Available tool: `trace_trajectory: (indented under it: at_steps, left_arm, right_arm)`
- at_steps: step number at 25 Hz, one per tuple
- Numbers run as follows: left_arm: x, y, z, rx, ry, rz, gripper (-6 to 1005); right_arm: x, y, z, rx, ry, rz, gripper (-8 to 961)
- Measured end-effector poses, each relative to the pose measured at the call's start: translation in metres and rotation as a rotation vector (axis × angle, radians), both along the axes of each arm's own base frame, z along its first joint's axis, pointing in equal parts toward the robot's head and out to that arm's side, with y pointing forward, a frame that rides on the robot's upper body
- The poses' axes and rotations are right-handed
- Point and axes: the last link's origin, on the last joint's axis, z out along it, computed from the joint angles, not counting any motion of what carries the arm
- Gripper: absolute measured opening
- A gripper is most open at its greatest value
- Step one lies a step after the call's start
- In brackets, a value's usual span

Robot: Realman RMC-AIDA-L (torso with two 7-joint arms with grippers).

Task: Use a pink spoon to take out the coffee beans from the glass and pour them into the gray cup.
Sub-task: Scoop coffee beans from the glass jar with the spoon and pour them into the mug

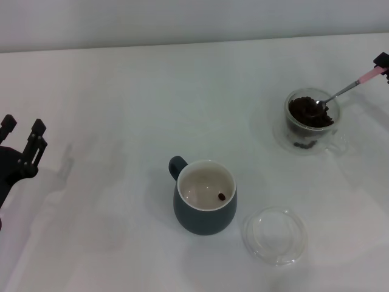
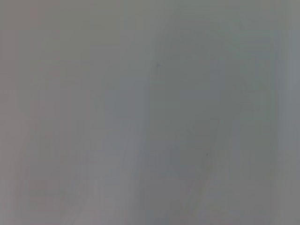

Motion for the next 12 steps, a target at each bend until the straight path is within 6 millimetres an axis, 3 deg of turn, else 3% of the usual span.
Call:
trace_trajectory:
  at_steps: [12]
  left_arm:
    - [-0.0037,0.0011,0.0035,0.007,0.009,0.009,551]
  right_arm:
    - [0.0075,0.0013,0.0001,0.025,-0.057,-0.036,171]
